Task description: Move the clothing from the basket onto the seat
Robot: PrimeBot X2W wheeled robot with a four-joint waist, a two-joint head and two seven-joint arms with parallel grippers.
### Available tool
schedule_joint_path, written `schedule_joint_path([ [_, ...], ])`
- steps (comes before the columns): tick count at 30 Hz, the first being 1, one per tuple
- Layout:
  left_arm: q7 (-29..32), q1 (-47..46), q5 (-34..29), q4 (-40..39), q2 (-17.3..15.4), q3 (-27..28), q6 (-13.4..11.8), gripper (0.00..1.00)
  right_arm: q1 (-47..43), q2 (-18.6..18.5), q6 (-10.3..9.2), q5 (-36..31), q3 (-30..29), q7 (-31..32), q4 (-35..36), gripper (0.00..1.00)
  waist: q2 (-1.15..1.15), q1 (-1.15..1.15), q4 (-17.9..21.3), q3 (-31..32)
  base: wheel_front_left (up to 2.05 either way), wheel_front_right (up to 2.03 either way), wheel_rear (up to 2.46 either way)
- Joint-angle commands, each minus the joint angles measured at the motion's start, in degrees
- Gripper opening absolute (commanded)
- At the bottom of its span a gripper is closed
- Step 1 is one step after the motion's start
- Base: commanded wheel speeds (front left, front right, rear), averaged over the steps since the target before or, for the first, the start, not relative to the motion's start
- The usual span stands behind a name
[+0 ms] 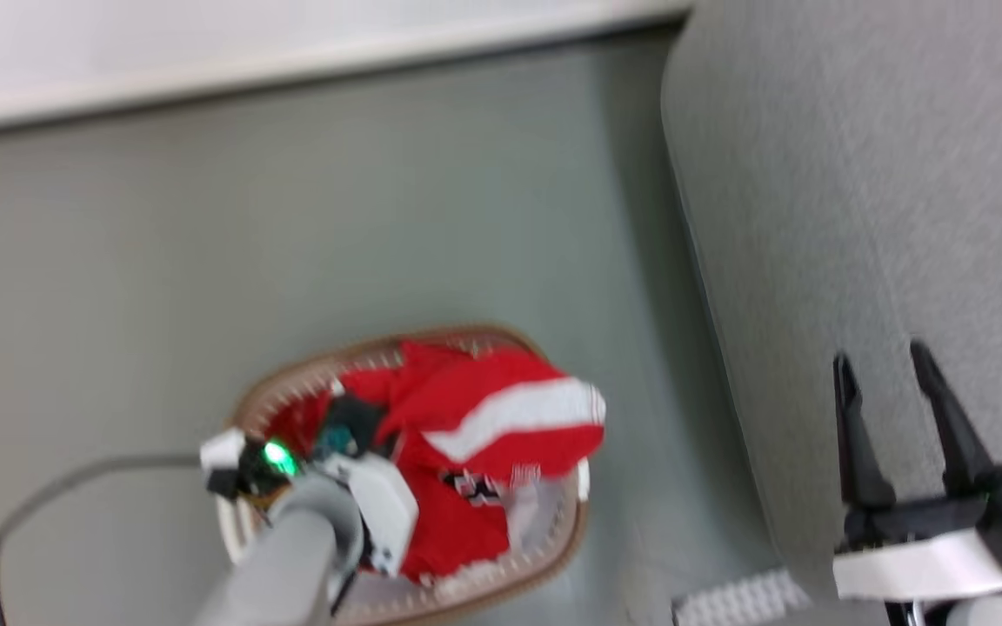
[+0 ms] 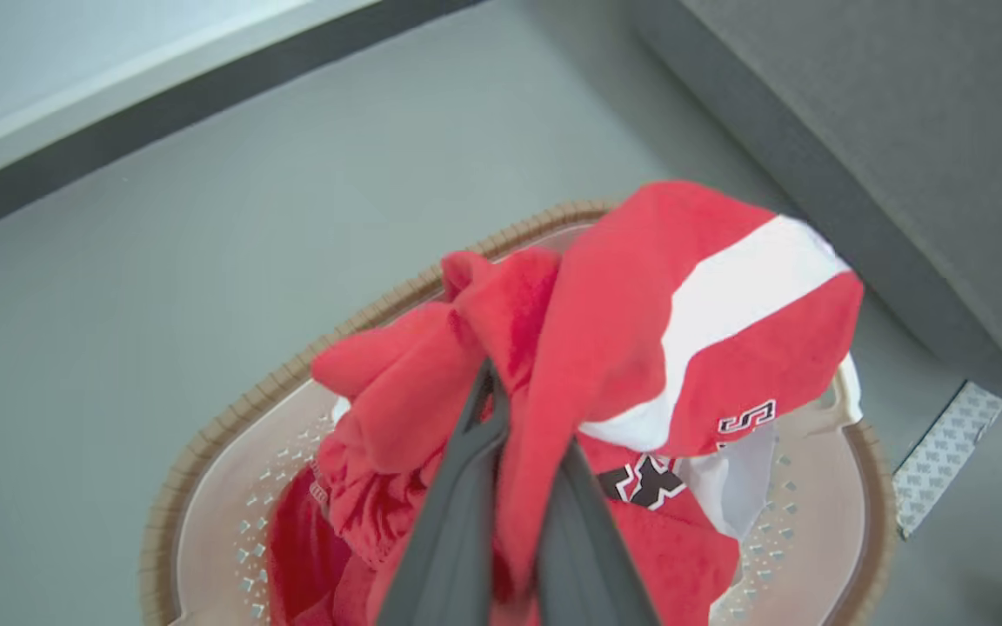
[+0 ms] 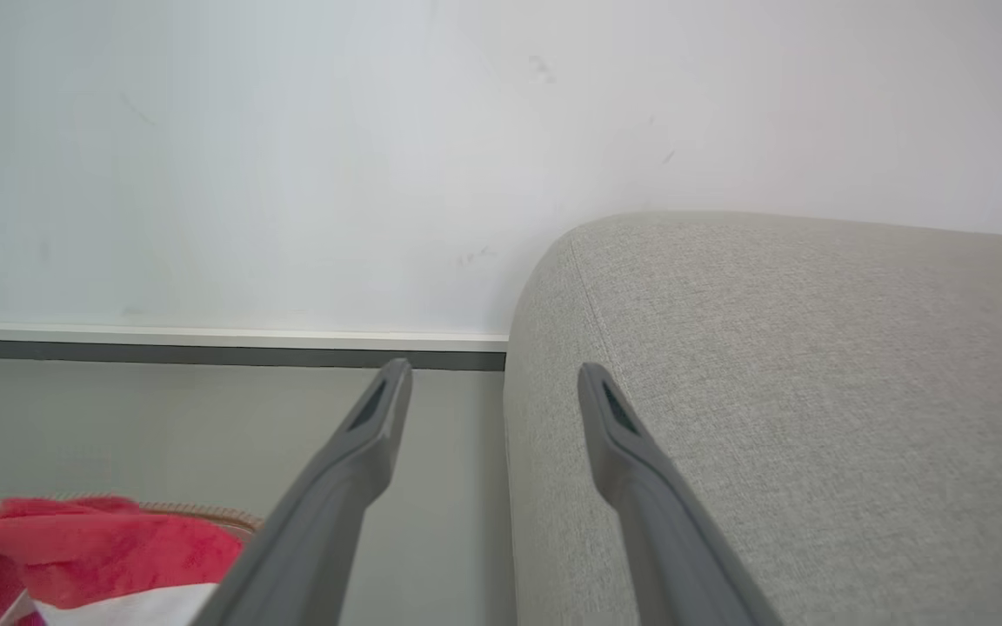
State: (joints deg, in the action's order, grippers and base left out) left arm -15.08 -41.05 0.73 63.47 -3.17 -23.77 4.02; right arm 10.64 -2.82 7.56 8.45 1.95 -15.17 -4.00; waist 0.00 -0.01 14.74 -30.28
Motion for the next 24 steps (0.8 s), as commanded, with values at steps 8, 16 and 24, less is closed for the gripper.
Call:
schedule_joint_path([
  [8,-0.08,13.81,4.58,-13.96,0.2,-1.23,0.43,0.0,-9.55,-0.16,-0.14,-2.61,-3.94,0.02,-1.49,1.0,0.0,0.01,-10.32,22.0,0.0,0.0,0.0],
  [16,-0.09,23.32,8.07,-27.65,-0.09,-0.51,-1.08,0.0,-15.82,-0.16,-0.14,-3.78,-5.99,0.02,-0.3,1.0,0.0,0.01,-14.11,29.75,0.0,0.0,0.0],
  [24,-0.04,30.02,9.84,-41.05,-2.6,1.68,-2.67,0.0,-19.14,-0.26,-0.14,-4.76,-5.63,0.02,2.26,1.0,0.0,0.01,-16.5,32.84,0.0,0.0,0.0],
])
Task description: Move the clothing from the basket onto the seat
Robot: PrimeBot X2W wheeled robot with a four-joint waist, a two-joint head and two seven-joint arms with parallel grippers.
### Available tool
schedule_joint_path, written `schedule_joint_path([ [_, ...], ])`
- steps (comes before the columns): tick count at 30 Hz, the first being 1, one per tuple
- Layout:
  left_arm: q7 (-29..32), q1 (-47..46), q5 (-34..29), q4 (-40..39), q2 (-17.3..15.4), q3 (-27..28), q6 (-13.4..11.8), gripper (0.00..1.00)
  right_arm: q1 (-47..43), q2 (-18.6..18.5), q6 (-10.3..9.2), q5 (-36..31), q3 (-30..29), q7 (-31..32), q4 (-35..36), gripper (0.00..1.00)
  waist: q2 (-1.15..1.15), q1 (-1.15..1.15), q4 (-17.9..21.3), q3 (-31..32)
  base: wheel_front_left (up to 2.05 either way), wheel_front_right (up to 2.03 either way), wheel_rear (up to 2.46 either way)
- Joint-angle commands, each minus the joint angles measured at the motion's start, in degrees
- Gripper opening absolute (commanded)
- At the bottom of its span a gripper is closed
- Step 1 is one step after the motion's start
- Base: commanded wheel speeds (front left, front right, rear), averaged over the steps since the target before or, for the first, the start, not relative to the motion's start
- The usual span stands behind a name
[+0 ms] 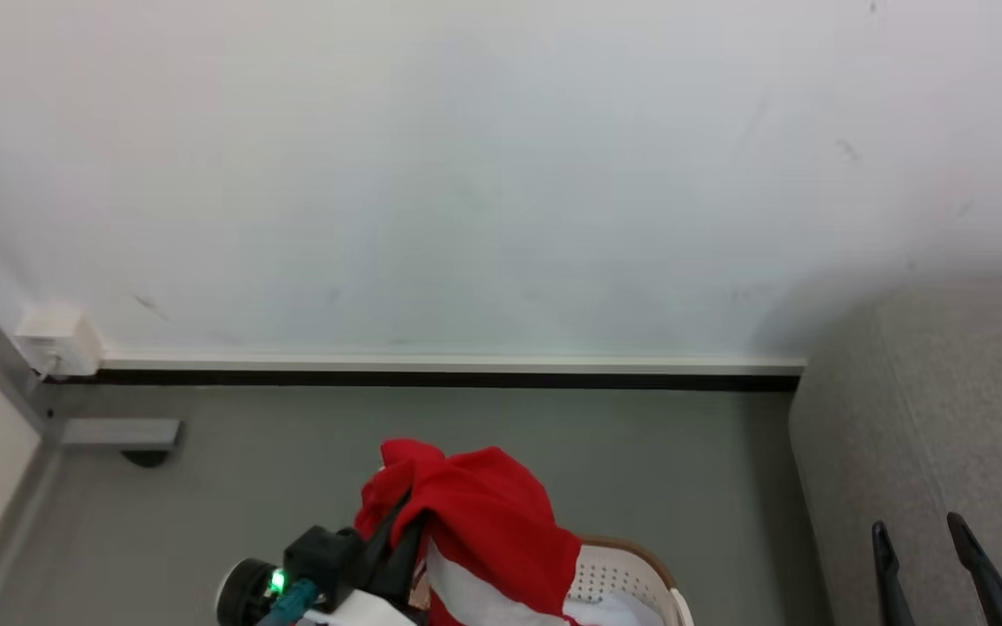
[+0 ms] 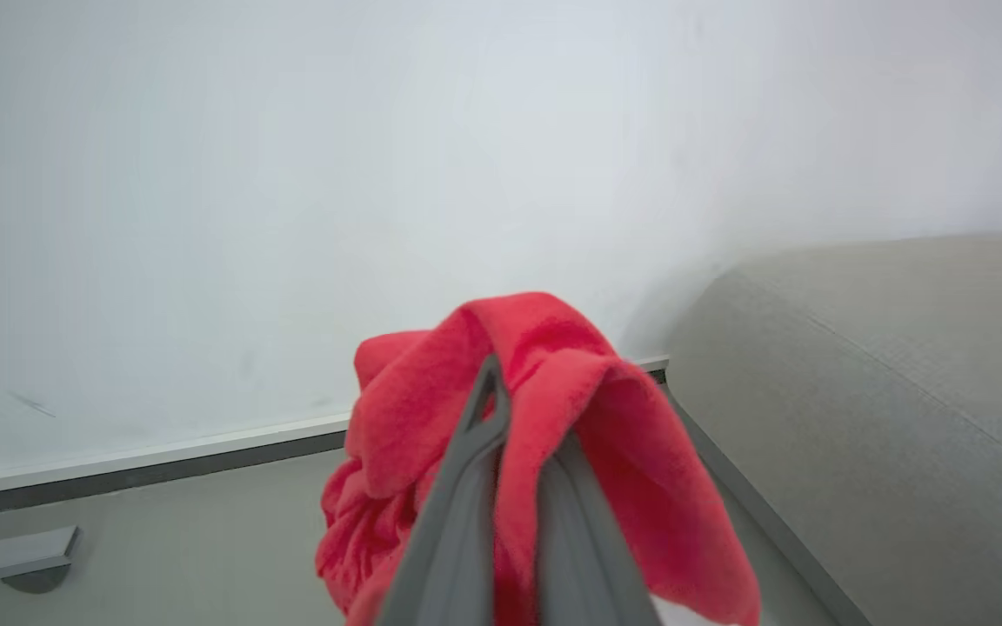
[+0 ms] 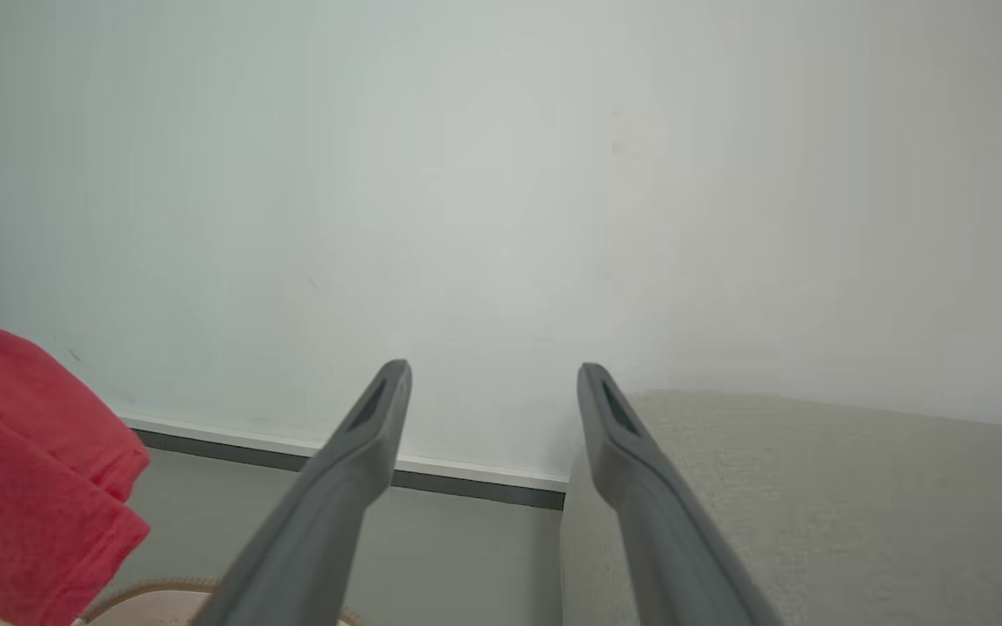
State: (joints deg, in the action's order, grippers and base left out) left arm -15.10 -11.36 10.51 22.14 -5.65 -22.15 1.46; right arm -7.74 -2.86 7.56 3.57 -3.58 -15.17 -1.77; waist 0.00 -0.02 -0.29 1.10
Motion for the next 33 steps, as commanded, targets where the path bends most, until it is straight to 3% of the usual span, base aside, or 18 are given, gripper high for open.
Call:
schedule_joint_path([
  [1,0.24,0.93,0.26,-1.55,-0.43,0.31,-0.31,0.0,-1.01,-0.45,-0.14,0.09,0.23,0.02,0.46,1.0,0.0,0.02,-1.74,1.79,0.0,0.0,0.0],
  [5,2.5,3.2,1.21,-8.55,-1.82,0.78,-0.66,0.0,-1.46,-2.29,-0.14,0.3,3.96,0.02,1.87,1.0,0.0,0.02,-2.78,2.53,0.0,0.0,0.0],
  [10,7.26,5.27,2.42,-16.45,-2.95,0.17,-0.39,0.0,1.15,-6.45,-0.13,2.01,14.58,0.02,3.92,1.0,0.0,0.02,-3.31,2.83,0.0,0.0,0.0],
  [11,7.26,5.27,2.42,-16.45,-2.95,0.17,-0.39,0.0,1.15,-6.45,-0.13,2.01,14.58,0.02,3.92,1.0,0.0,0.02,-3.31,2.83,0.0,0.0,0.0],
  [14,9.43,5.62,3.18,-19.49,-3.0,-0.87,0.23,0.0,4.2,-10.13,-0.14,3.53,25.09,0.03,3.17,1.0,0.0,0.02,-3.22,2.63,0.0,0.0,0.0],
  [15,9.43,5.62,3.18,-19.49,-3.0,-0.87,0.23,0.0,4.2,-10.13,-0.14,3.53,25.09,0.03,3.17,1.0,0.0,0.02,-3.22,2.63,0.0,0.0,0.0],
  [20,11.12,4.86,3.31,-21.43,-2.07,-2.5,0.84,0.0,10.14,-13.73,-0.14,5.72,36.53,0.12,0.85,1.0,0.0,0.02,-3.16,2.42,0.0,0.0,0.0],
  [27,13.24,3.53,3.58,-23.01,-1.04,-6.09,2.23,0.0,17.74,-14.04,-0.14,7.92,45.59,0.58,-2.58,1.0,0.0,0.02,-3.4,1.92,0.0,0.0,0.0],
  [33,15.11,2.61,3.52,-23.89,-0.41,-9.11,3.08,0.0,20.9,-11.89,-0.14,5.9,45.15,0.13,-7.58,1.0,0.0,0.02,-4.17,1.64,0.0,0.0,0.0],
])
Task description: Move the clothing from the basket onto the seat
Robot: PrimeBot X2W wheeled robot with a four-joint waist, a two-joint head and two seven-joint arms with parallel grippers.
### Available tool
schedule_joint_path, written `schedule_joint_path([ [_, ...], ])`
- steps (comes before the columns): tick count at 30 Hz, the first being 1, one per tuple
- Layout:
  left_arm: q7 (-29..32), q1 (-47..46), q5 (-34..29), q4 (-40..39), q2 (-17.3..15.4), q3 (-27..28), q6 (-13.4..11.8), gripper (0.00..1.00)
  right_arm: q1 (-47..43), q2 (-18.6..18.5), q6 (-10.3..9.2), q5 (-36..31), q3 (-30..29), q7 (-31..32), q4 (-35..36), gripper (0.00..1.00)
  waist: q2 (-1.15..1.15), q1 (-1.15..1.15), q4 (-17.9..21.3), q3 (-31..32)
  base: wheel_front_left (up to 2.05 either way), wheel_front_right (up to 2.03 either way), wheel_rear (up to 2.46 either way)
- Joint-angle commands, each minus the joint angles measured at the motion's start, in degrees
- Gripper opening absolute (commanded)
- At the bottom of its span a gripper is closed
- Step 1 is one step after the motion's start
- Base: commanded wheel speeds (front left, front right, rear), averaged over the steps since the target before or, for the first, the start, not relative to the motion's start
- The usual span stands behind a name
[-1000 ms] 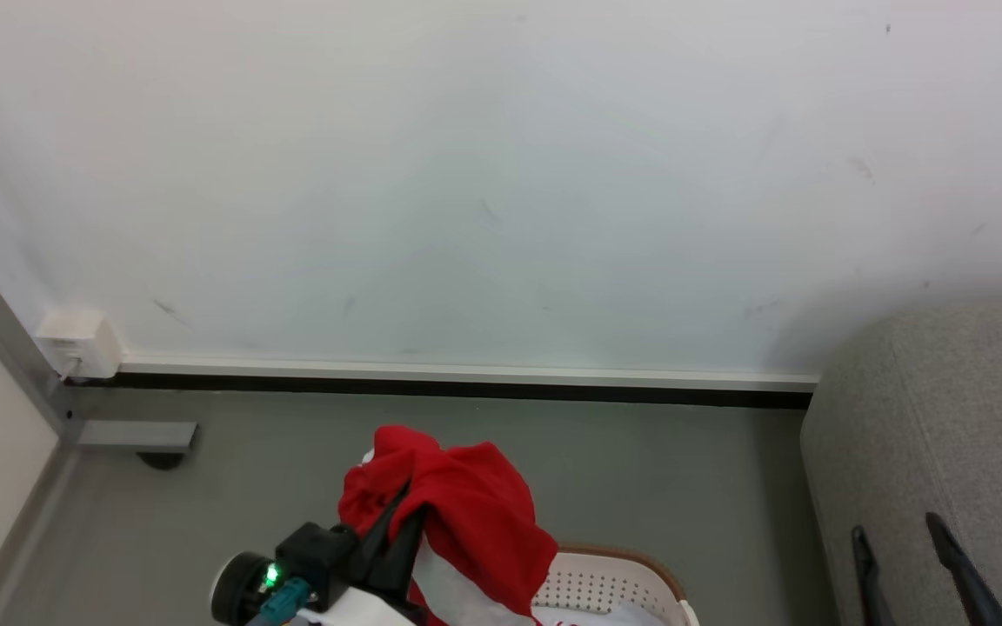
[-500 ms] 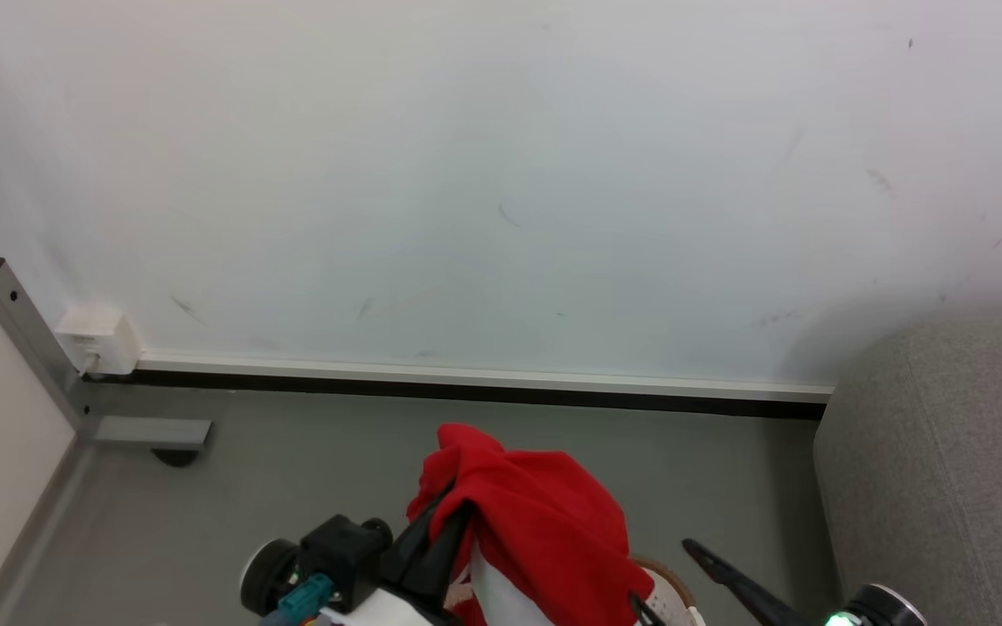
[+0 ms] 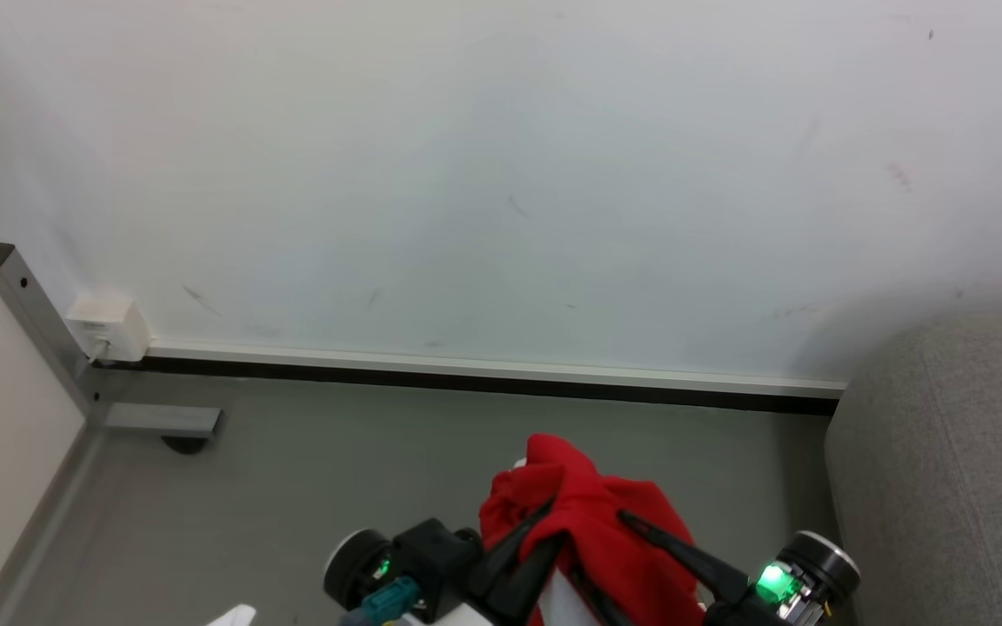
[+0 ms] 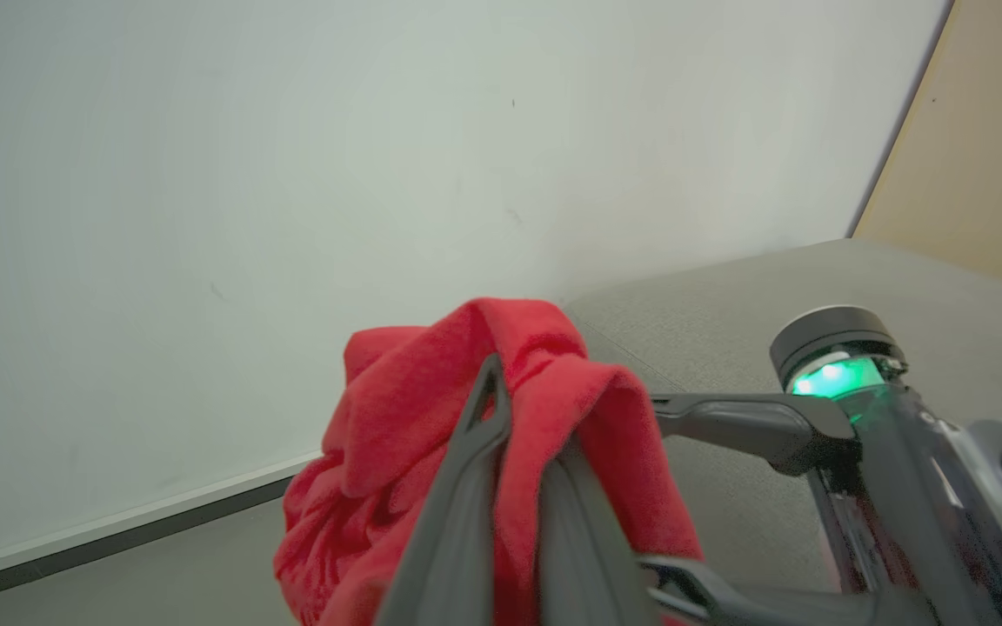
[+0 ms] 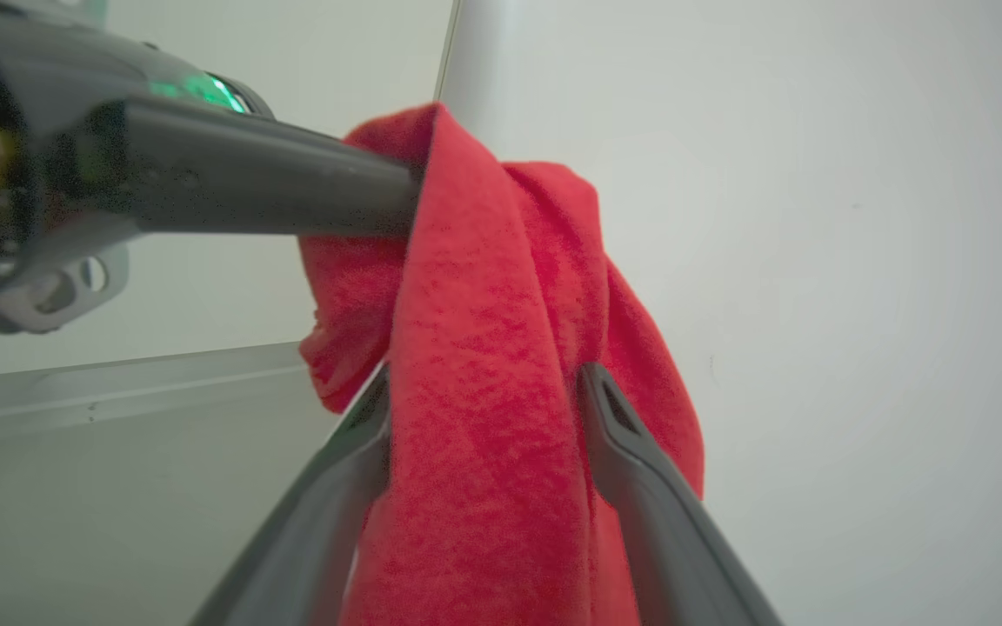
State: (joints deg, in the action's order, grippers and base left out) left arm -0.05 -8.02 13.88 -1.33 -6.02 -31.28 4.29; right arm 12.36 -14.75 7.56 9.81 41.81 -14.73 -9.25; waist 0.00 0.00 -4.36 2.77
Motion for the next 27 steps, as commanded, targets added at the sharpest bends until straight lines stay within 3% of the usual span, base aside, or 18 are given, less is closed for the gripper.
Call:
schedule_joint_path([
  [1,0.55,-0.71,0.37,-0.66,0.01,-0.45,0.36,0.0,0.8,0.55,-0.14,-0.97,-1.19,-0.35,-0.9,1.0,0.0,0.0,-0.22,-0.06,0.0,0.0,0.0],
  [8,3.32,-0.61,3.8,-3.49,-0.6,-4.7,2.27,0.0,0.32,3.59,-0.14,-2.73,-3.14,-0.45,-5.29,1.0,0.0,0.0,-0.8,0.0,0.0,0.0,0.0],
  [9,3.45,-0.65,3.86,-3.59,-0.93,-5.0,2.21,0.0,0.36,3.89,-0.14,-2.16,-2.99,-0.46,-5.59,0.63,0.0,0.0,-0.81,0.06,0.0,0.0,0.0],
  [10,3.44,-0.69,3.91,-3.53,-1.24,-5.04,2.29,0.0,0.47,4.2,-0.14,-1.54,-2.98,-0.47,-5.78,0.18,0.0,0.0,-0.78,0.13,0.0,0.0,0.0],
  [11,3.35,-0.66,3.89,-3.33,-1.52,-5.02,2.31,0.0,0.56,4.44,-0.14,-1.09,-3.01,-0.48,-5.95,0.0,0.0,0.0,-0.7,0.2,0.0,0.0,0.0],
  [13,2.84,-0.38,3.94,-2.98,-1.61,-4.7,1.86,0.0,0.64,4.64,-0.14,-0.61,-3.49,-0.49,-5.6,0.0,0.0,0.0,-0.44,0.26,0.0,0.0,0.0],
  [14,2.44,-0.24,3.81,-2.72,-1.75,-4.5,1.68,0.25,0.6,4.55,-0.14,-0.36,-3.83,-0.49,-5.35,0.0,0.0,0.0,-0.21,0.32,0.0,0.0,0.0],
  [16,1.71,-0.01,3.34,-2.17,-2.05,-4.28,1.3,0.47,0.2,4.63,-0.14,0.28,-5.18,-0.5,-4.47,0.0,0.0,0.0,0.37,0.23,0.0,0.0,0.0],
  [17,1.23,-0.03,3.03,-1.82,-2.21,-4.1,1.04,0.79,-0.03,4.54,-0.14,0.53,-5.83,-0.5,-4.08,0.0,0.0,0.0,0.75,0.11,0.0,0.0,0.0],
  [18,0.89,-0.17,2.51,-1.41,-2.45,-4.01,0.81,1.0,-0.3,4.41,-0.14,0.78,-6.66,-0.5,-3.63,0.0,0.0,0.0,1.18,-0.01,0.0,0.0,0.0],
  [27,-2.39,-0.12,1.31,1.63,-2.58,-3.63,-1.04,1.0,-2.04,1.34,-0.14,1.18,-12.87,-0.51,2.03,0.0,0.0,0.0,10.01,-1.32,0.0,0.0,0.0],
])
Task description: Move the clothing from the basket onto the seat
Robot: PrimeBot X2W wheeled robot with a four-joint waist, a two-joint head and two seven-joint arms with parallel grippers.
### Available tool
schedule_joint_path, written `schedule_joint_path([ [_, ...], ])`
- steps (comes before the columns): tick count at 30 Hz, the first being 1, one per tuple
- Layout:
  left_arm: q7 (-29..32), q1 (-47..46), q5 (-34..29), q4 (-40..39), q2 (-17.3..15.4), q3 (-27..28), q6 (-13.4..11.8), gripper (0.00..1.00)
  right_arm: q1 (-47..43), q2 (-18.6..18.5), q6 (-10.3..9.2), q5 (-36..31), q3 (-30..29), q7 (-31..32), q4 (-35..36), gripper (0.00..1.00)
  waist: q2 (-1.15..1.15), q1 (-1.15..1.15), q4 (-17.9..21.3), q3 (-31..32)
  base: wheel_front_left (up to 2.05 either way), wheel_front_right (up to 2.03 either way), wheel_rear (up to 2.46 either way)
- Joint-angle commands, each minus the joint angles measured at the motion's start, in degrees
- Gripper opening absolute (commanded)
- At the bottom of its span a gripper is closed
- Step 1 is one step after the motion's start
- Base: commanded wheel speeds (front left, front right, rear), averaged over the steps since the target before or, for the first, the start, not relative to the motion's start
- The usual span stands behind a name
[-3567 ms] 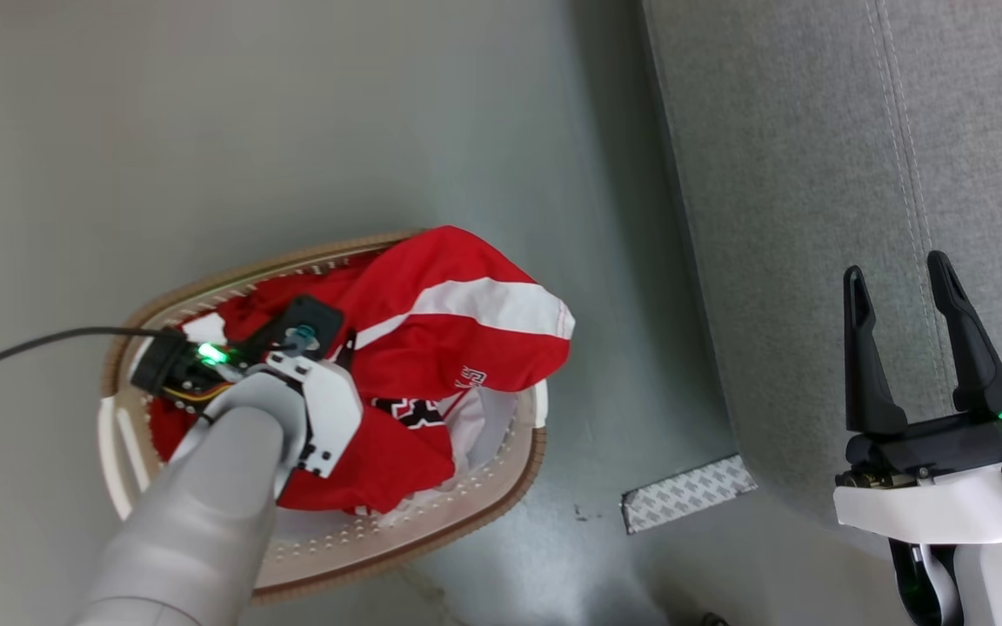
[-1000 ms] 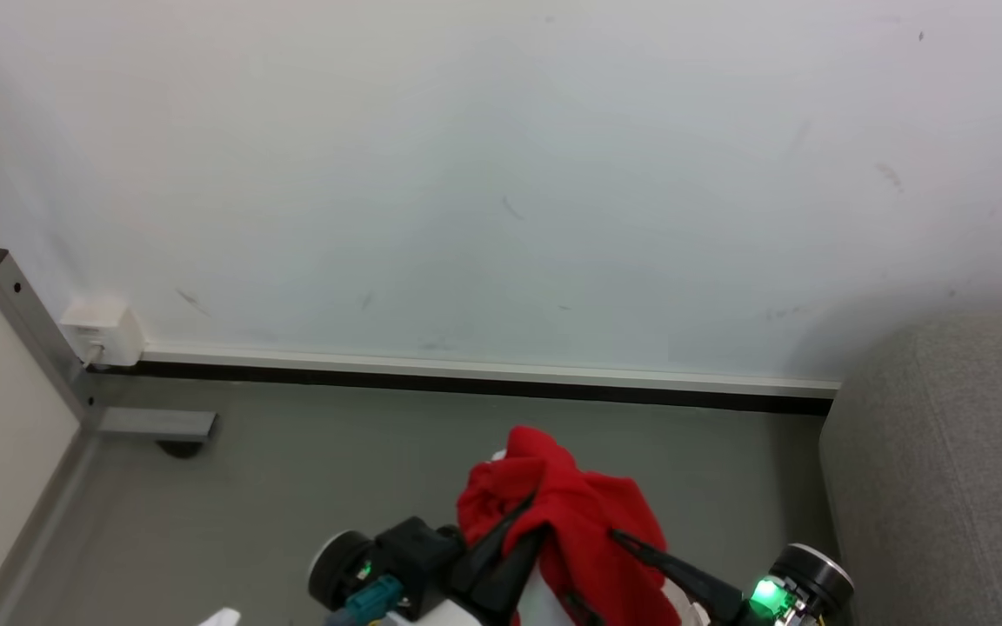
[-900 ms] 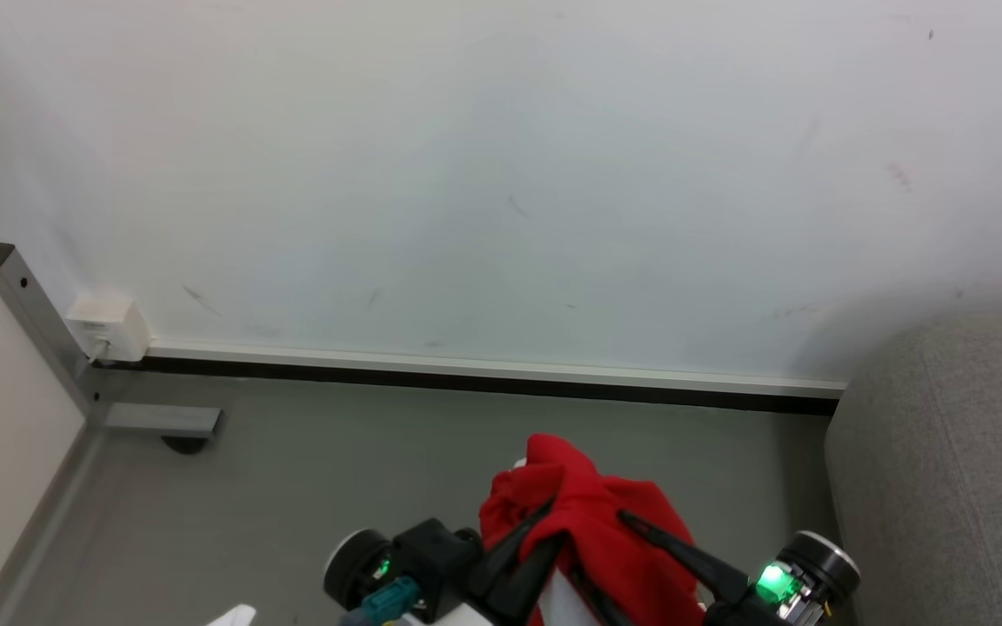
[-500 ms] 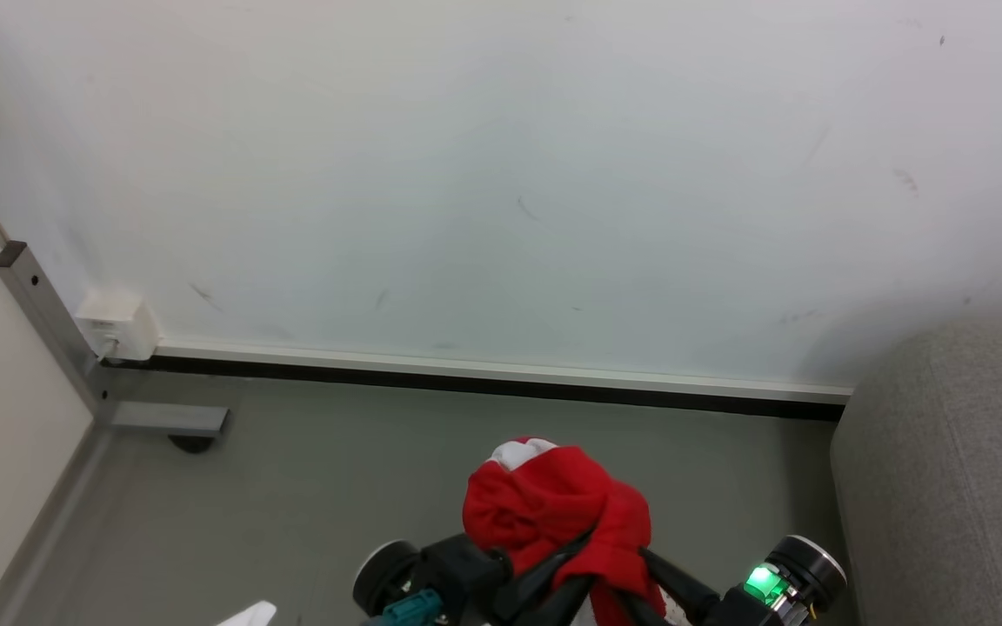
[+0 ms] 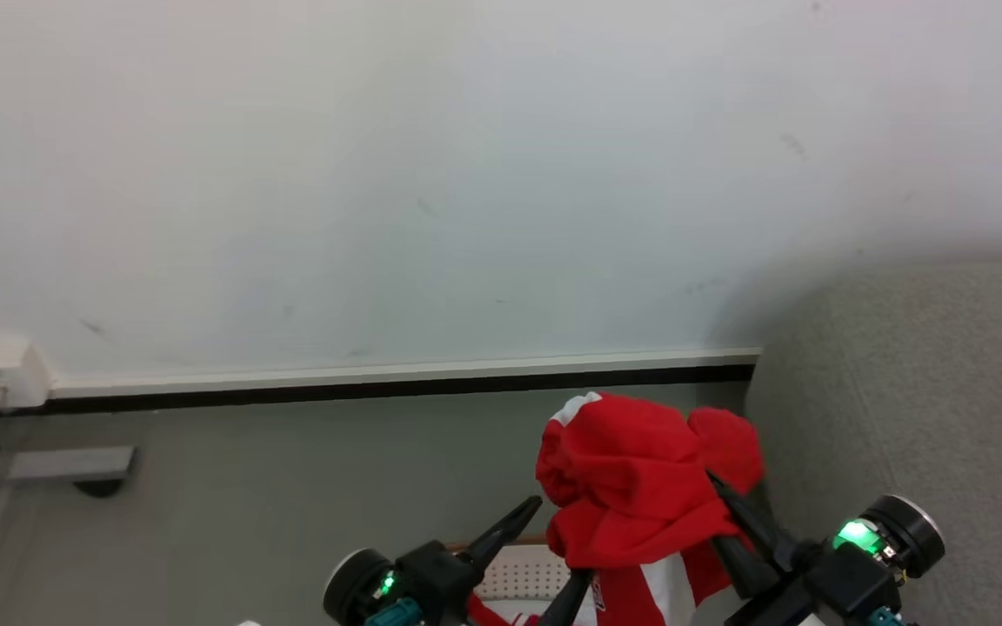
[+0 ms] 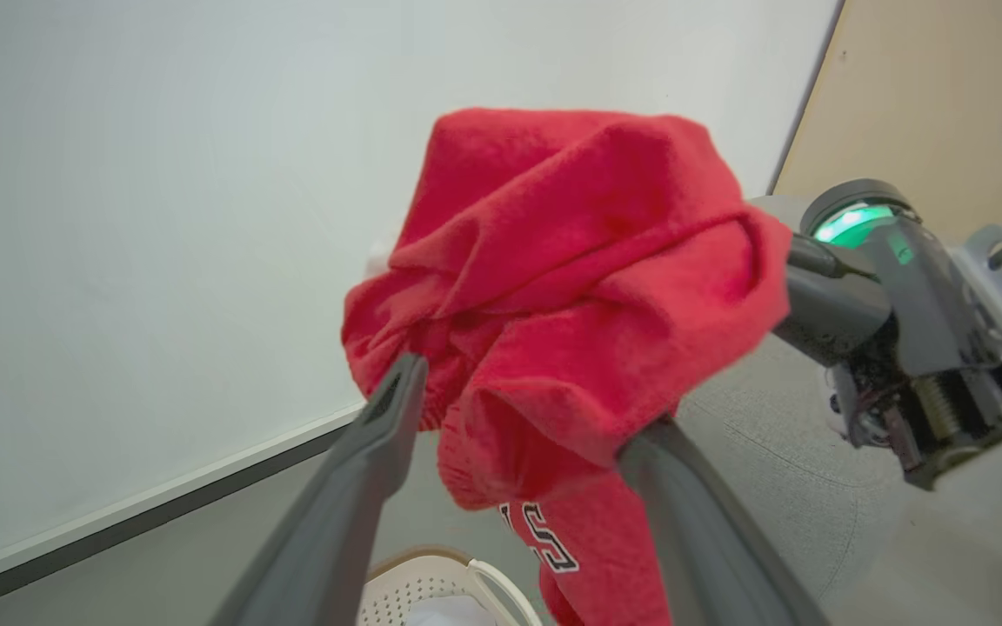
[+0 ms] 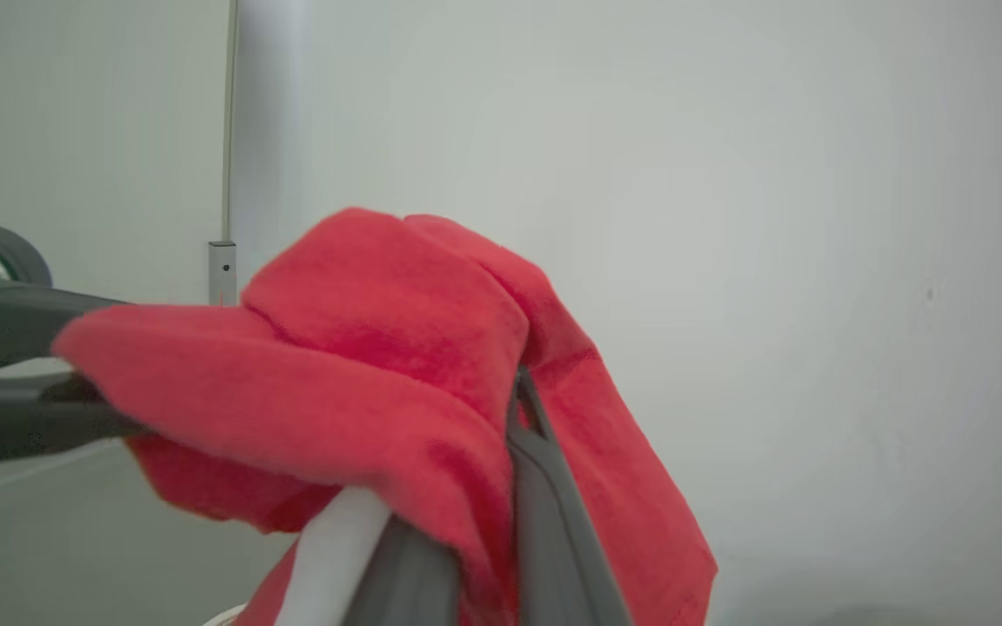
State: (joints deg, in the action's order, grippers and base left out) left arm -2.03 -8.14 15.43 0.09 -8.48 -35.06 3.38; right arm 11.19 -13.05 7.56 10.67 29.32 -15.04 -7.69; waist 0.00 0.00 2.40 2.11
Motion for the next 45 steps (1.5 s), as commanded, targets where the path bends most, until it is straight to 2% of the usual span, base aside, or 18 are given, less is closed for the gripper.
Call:
schedule_joint_path([
  [1,-0.78,-0.17,-0.6,0.54,-0.15,-0.06,-0.19,1.0,-1.09,-0.81,-0.14,0.31,-0.99,-0.2,0.94,0.0,0.0,0.0,4.62,-0.83,0.0,0.0,0.0],
  [11,-2.83,-2.09,-1.26,3.29,1.46,-1.9,-0.16,1.0,-3.43,-2.52,-0.14,0.68,-5.11,-0.2,3.88,0.0,0.0,0.0,18.71,-2.4,0.0,0.0,0.0],
  [14,-3.28,-2.56,-1.14,4.07,1.82,-2.46,-0.1,1.0,-4.11,-2.36,-0.14,0.98,-5.92,-0.2,4.34,0.0,0.0,0.0,21.13,-2.83,0.0,0.0,0.0],
  [18,-3.43,-3.18,-1.01,4.91,2.15,-3.08,-0.03,1.0,-4.5,-2.01,-0.14,0.93,-7.11,-0.21,4.92,0.0,0.0,0.0,22.44,-3.38,0.0,0.0,0.0],
  [23,-2.61,-4.92,-1.54,4.93,1.95,-3.7,0.38,1.0,-3.85,-1.42,-0.14,0.34,-10.16,-0.21,5.85,0.0,0.0,0.0,21.9,-6.04,0.0,0.0,0.0],
  [28,-0.6,-11.97,-3.41,3.98,1.85,-4.34,1.53,1.0,0.22,0.31,-0.14,-0.02,-16.14,-0.2,7.18,0.0,0.0,0.0,19.21,-15.05,0.0,0.0,0.0],
  [29,-0.6,-11.97,-3.41,3.98,1.85,-4.34,1.53,1.0,0.22,0.31,-0.14,-0.02,-16.14,-0.2,7.18,0.0,0.0,0.0,19.21,-15.05,0.0,0.0,0.0],
  [30,0.27,-16.77,-4.2,3.39,1.97,-4.42,1.98,1.0,3.26,1.32,-0.14,0.11,-19.3,-0.21,7.51,0.0,0.0,0.0,17.84,-20.59,0.0,0.0,0.0],
  [32,1.01,-21.57,-5.6,3.28,1.95,-4.81,2.54,1.0,6.96,1.61,-0.14,-0.27,-22.23,-0.2,6.97,0.0,0.0,0.0,16.42,-26.01,0.0,0.0,0.0],
  [35,1.36,-26.49,-6.63,3.05,2.24,-5.12,3.03,1.0,11.56,1.65,-0.14,0.67,-25.47,-0.2,5.89,0.0,0.0,0.0,15.27,-31.23,0.0,0.0,0.0],
  [39,1.39,-35.49,-7.94,3.35,2.56,-6.61,3.62,1.0,21.96,-1.24,-0.13,0.38,-30.97,-0.19,0.57,0.0,0.0,0.0,13.07,-40.1,0.0,0.0,0.0],
  [45,-0.63,-43.91,-8.64,4.45,3.47,-8.89,3.93,1.0,37.93,-7.63,-0.14,1.05,-39.75,-0.2,-10.88,0.0,0.0,0.0,9.75,-47.52,0.0,0.0,0.0],
])
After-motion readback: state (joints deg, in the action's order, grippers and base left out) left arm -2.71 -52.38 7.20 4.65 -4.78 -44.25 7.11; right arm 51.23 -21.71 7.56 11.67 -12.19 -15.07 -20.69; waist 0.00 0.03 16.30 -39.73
